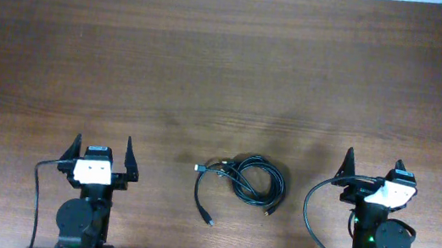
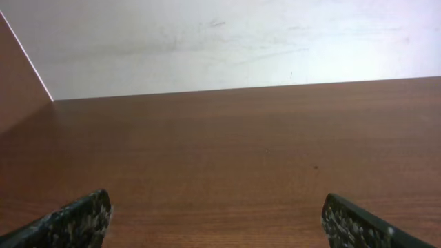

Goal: Untangle cables

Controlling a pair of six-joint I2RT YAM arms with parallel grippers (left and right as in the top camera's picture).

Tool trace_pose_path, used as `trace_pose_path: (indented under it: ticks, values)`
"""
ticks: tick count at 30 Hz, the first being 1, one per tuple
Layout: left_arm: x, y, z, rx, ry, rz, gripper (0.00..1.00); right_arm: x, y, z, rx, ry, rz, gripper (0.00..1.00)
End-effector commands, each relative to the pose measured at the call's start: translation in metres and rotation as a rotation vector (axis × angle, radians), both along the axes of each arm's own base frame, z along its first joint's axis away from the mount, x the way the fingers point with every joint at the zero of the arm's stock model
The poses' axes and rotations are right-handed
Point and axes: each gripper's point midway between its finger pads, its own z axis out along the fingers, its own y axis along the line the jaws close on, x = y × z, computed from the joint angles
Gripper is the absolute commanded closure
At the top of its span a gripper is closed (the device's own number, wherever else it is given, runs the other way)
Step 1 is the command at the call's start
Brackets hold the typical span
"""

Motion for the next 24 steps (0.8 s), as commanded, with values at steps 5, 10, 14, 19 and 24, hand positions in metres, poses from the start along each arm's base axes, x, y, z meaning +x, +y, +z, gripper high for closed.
trace_pose_path:
  ticks: [5,10,14,19,24]
  values:
    - [-0.012,-0.005,0.028,0.000,0.046,-0.032,0.01,-0.001,-0.004,-0.002,-0.008,0.005,-0.022,0.01]
    - [-0.010,-0.008,0.049,-0.002,0.083,-0.047,0.02,-0.001,-0.004,-0.002,-0.008,0.005,-0.022,0.01]
    - [0.001,-0.010,0.064,0.000,0.133,-0.065,0.02,-0.001,-0.004,-0.002,-0.008,0.005,-0.022,0.01]
    - [0.027,-0.041,0.083,-0.018,0.262,-0.244,0.02,-0.001,-0.004,-0.002,-0.008,0.005,-0.022,0.01]
    - [0.044,-0.072,0.091,0.008,0.460,-0.443,0.02,-0.001,-0.004,-0.002,-0.008,0.005,-0.022,0.01]
